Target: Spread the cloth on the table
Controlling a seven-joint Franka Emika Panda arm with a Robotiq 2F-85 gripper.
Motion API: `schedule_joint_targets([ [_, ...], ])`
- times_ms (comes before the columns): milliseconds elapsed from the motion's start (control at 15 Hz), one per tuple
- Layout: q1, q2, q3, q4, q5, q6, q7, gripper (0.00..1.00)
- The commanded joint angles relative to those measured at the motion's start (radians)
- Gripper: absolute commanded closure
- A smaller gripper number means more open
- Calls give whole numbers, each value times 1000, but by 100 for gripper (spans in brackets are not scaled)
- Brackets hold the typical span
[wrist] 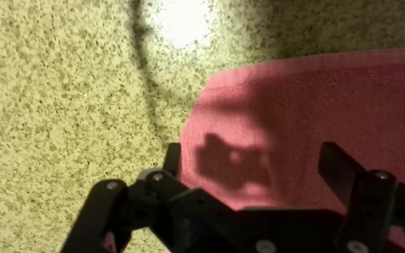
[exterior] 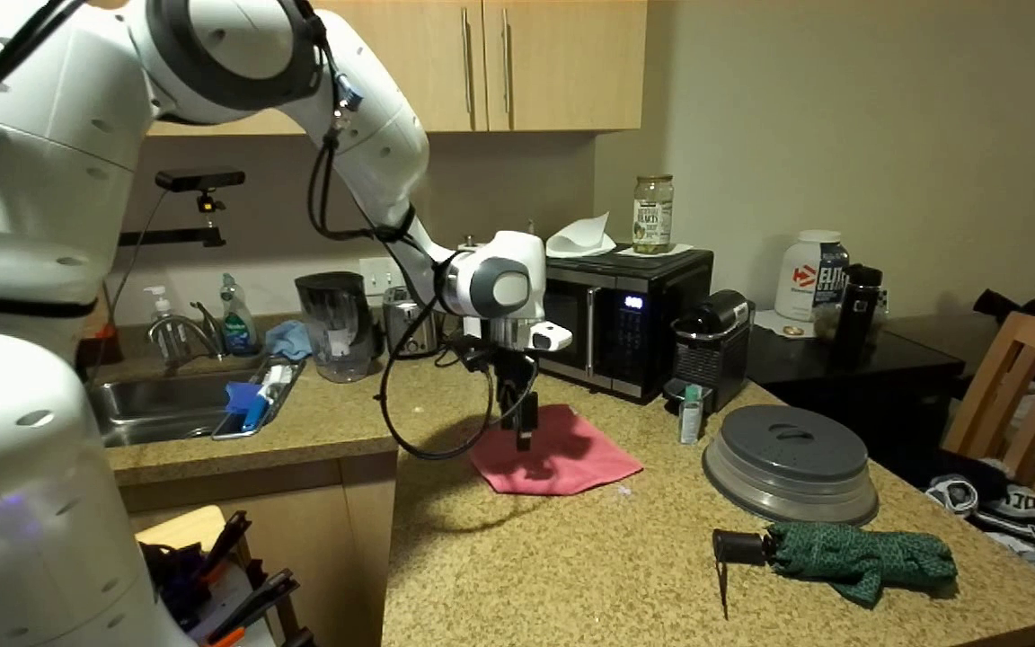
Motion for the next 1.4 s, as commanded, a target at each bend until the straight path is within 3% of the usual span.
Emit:
schedule_joint_targets([
  [0,14,53,-23,45,-19,-16,-52,0],
  [333,27,81,-48,57,-27,-9,-41,0],
  [800,86,154,-47,185,-36,-134,-11,0],
  [1067,116,169,-56,239,-57,-96,-7,0],
  [1333,99,193,-45,281,-9,-20,0,0],
])
